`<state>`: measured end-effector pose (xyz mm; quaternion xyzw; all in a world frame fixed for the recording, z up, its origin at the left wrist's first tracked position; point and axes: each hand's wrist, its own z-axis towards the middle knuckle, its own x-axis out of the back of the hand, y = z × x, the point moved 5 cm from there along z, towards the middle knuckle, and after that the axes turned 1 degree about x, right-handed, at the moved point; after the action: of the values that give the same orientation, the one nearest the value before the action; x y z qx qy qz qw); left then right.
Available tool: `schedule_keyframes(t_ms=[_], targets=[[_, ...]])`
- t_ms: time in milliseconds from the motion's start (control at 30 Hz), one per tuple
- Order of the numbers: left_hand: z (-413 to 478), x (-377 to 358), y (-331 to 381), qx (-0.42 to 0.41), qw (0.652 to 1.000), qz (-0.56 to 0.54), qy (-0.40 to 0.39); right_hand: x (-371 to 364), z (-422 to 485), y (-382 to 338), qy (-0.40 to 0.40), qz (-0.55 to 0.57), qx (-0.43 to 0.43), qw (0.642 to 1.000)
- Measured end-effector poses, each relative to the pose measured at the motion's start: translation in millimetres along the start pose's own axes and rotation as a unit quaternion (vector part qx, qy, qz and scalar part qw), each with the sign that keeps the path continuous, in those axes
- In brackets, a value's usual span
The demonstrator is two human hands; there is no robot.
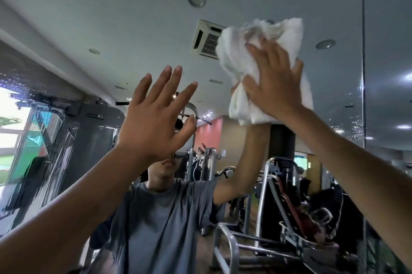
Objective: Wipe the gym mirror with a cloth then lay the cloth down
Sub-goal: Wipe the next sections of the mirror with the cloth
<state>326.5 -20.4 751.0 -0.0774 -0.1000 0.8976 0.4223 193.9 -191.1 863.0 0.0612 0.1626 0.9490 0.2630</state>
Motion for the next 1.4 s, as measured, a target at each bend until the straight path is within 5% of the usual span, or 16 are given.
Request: schedule_keyframes(t_ms=[133, 200, 267, 333, 433, 533, 600, 733, 800, 933, 1000, 1067, 1267, 1333, 1400], targets=[[-0.7, -0.2, 1.2, 0.005, 1.0, -0.002, 0.012, 0.8, -40.2, 4.6, -0.05, -0.011, 0.282, 0.958], [-1.2, -1.0, 2.3, 0.011, 1.0, -0.001, 0.007, 1.4, -41.0, 32.4, -0.075, -0.031, 0.34, 0.937], [-1.6, -2.7, 4.3, 0.017, 1.0, 0.007, -0.002, 2.7, -19.6, 62.2, -0.066, -0.034, 0.242, 0.967], [-1.5, -2.7, 4.9, 0.02, 1.0, 0.012, -0.001, 8.9, 15.3, 74.7, -0.018, 0.008, 0.029, 0.999], [-0.2, -1.2, 2.8, 0.015, 1.0, 0.003, 0.0, 4.6, 56.7, 49.8, -0.041, 0.055, -0.2, 0.977], [-1.7, -1.2, 0.4, 0.009, 1.0, -0.005, -0.001, -0.7, 57.2, 4.3, -0.046, 0.026, -0.122, 0.991], [-2.2, -1.5, 0.4, 0.005, 1.0, -0.001, 0.002, -1.5, 36.8, -13.0, -0.054, 0.012, 0.027, 0.998], [-1.6, -1.0, 0.8, 0.007, 1.0, 0.003, 0.008, 5.7, 3.2, 14.5, -0.054, -0.008, 0.298, 0.953], [-2.4, -2.3, 2.0, 0.01, 1.0, 0.006, 0.003, 4.9, 6.9, 48.3, -0.064, -0.007, 0.25, 0.966], [-1.8, -3.5, 2.6, 0.018, 1.0, 0.014, -0.011, 8.7, 52.9, 69.3, -0.027, 0.05, -0.067, 0.996], [-1.3, -2.9, 2.3, 0.015, 1.0, 0.016, -0.015, 8.2, 68.6, 44.4, -0.004, 0.036, -0.146, 0.989], [-0.9, -1.1, 2.4, 0.011, 1.0, 0.017, -0.013, 3.7, 70.0, 10.3, 0.024, 0.011, -0.103, 0.994], [9.0, 7.0, 3.2, -0.006, 0.999, 0.051, 0.001, 1.8, 13.1, -3.2, -0.014, 0.016, 0.271, 0.962], [23.4, 10.6, -3.3, -0.02, 0.997, 0.071, -0.002, 3.0, 5.7, 33.9, -0.021, 0.019, 0.284, 0.958], [48.4, 14.1, -8.5, -0.022, 0.997, 0.075, 0.005, 5.1, 25.6, 69.3, -0.004, 0.041, 0.161, 0.986]])
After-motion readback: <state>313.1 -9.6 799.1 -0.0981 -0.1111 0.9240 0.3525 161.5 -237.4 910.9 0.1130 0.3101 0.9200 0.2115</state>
